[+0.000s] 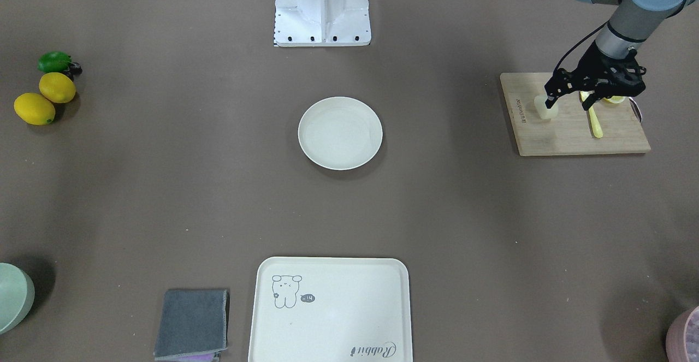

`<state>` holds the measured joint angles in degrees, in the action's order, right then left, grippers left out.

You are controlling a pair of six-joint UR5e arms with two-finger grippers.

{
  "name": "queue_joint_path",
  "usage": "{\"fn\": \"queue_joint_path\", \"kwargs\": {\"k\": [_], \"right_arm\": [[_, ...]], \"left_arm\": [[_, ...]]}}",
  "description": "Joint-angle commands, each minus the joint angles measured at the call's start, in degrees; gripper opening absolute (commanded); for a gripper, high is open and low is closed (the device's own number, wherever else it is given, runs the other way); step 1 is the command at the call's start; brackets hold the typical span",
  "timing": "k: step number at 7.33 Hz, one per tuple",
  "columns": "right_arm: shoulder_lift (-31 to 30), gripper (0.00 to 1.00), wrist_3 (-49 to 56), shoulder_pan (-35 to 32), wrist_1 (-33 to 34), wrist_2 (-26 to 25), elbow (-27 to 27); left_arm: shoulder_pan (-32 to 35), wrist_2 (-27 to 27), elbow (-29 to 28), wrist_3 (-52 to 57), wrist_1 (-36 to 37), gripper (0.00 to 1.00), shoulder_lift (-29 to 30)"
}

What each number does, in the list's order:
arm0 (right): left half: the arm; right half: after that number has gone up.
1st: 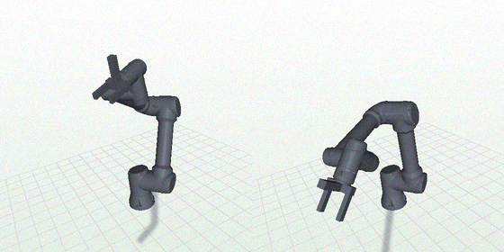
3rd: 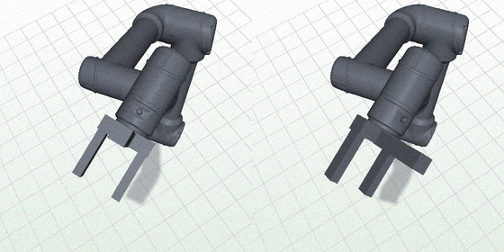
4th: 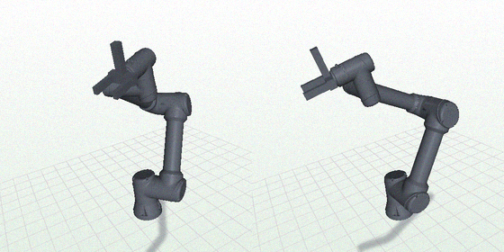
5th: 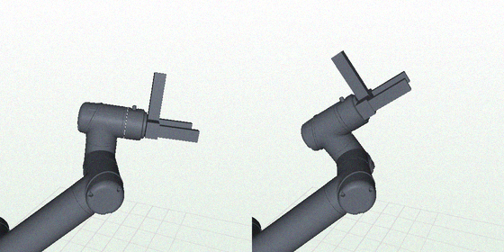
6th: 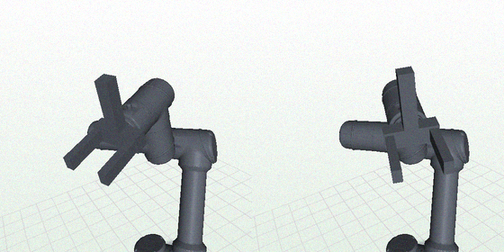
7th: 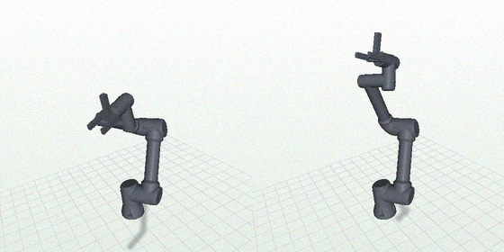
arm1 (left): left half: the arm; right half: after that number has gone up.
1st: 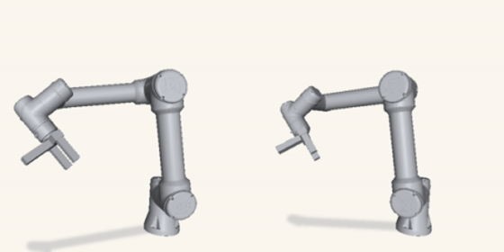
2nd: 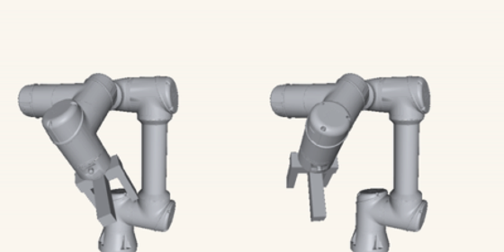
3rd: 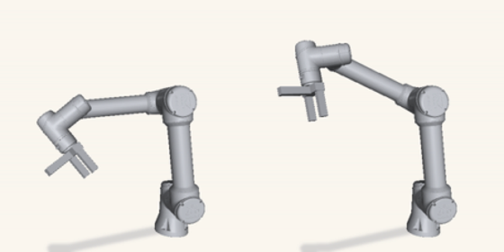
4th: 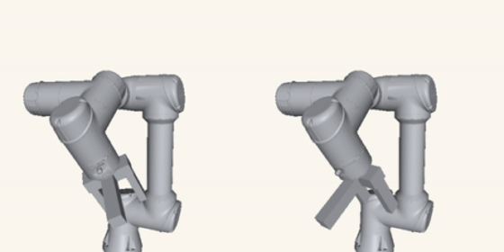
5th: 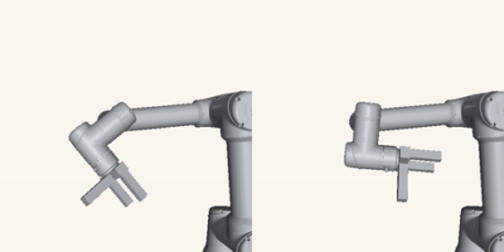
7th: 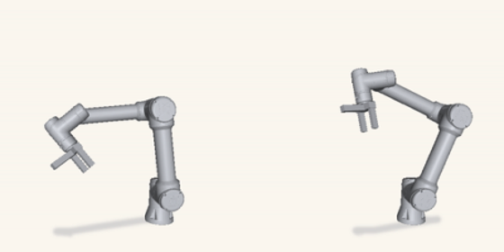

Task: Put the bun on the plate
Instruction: 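Grasp the pale bun on the cutting board with the left gripper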

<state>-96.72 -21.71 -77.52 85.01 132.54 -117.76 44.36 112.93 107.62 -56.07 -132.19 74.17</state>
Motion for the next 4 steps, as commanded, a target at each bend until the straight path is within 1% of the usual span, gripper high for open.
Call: {"fn": "queue_joint_path", "kwargs": {"k": [1, 2, 3, 4], "right_arm": [[-1.2, 1.00, 2.5, -1.8, 0.0, 0.7, 0.2], [-1.2, 1.00, 2.5, -1.9, 0.0, 0.6, 0.1], [-1.2, 1.00, 2.5, -2.0, 0.0, 0.7, 0.1], [-1.2, 1.00, 2.5, -2.1, 0.1, 0.7, 0.1]], "left_arm": [[-3.5, -3.1, -1.9, -2.3, -2.0, 0.95, -0.1], [-3.5, -3.0, -2.3, -2.1, -2.2, 0.86, -0.1], [-3.7, -3.0, -2.3, -1.9, -2.5, 0.73, 0.0], [-4.7, -3.0, -2.3, -1.8, -2.9, 0.62, 0.2]]}}
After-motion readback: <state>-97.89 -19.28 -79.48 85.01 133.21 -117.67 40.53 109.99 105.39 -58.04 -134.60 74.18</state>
